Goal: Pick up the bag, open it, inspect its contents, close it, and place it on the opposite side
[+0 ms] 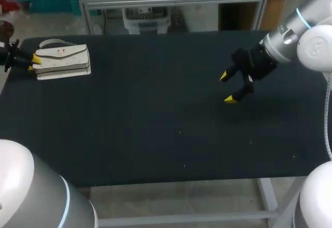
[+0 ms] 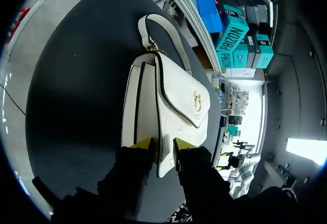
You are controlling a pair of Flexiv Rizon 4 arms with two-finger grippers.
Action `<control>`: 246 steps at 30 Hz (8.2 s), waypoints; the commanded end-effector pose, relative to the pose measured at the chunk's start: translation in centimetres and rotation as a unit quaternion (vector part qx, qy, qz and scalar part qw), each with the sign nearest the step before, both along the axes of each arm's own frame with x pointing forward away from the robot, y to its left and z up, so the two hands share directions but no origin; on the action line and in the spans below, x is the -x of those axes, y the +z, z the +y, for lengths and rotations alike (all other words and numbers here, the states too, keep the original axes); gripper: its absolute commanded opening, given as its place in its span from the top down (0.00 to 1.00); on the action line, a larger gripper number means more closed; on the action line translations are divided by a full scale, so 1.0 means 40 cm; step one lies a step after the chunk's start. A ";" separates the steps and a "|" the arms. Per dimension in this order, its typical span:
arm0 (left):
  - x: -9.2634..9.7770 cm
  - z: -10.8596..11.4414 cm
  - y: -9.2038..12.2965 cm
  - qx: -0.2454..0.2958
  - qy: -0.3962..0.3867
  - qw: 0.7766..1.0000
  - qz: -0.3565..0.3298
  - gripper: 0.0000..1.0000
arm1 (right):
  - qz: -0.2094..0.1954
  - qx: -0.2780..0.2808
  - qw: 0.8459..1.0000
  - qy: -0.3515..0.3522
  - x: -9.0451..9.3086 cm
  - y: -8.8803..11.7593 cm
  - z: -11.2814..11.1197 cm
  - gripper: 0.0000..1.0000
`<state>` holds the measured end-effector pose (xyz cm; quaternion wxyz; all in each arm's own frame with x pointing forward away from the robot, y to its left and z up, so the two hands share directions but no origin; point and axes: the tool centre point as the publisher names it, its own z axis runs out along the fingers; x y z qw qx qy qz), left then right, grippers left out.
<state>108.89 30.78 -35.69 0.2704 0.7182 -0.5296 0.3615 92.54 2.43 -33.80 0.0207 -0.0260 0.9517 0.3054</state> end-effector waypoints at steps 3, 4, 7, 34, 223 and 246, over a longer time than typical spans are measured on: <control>-0.006 -0.023 -0.011 0.025 -0.052 0.998 0.019 1.00 | -0.005 -0.005 1.000 0.015 -0.003 0.000 0.005 0.00; 0.001 -0.036 -0.010 0.028 -0.055 0.998 0.018 1.00 | -0.007 -0.006 1.000 0.017 -0.002 0.001 0.007 0.00; 0.027 -0.083 -0.014 0.034 -0.070 0.997 0.015 1.00 | -0.009 -0.007 1.000 0.021 0.000 0.001 0.012 0.00; 0.152 -0.360 -0.015 0.088 -0.129 0.988 -0.010 1.00 | -0.015 0.003 1.000 0.006 0.020 -0.026 0.053 0.00; 0.324 -0.954 0.065 -0.153 -0.590 0.546 -0.575 0.00 | -0.362 0.229 0.903 -0.029 -0.074 -0.089 0.274 0.58; 0.345 -1.011 0.059 -0.120 -0.598 0.432 -0.665 0.00 | -0.356 0.234 0.901 -0.080 -0.010 -0.110 0.301 1.00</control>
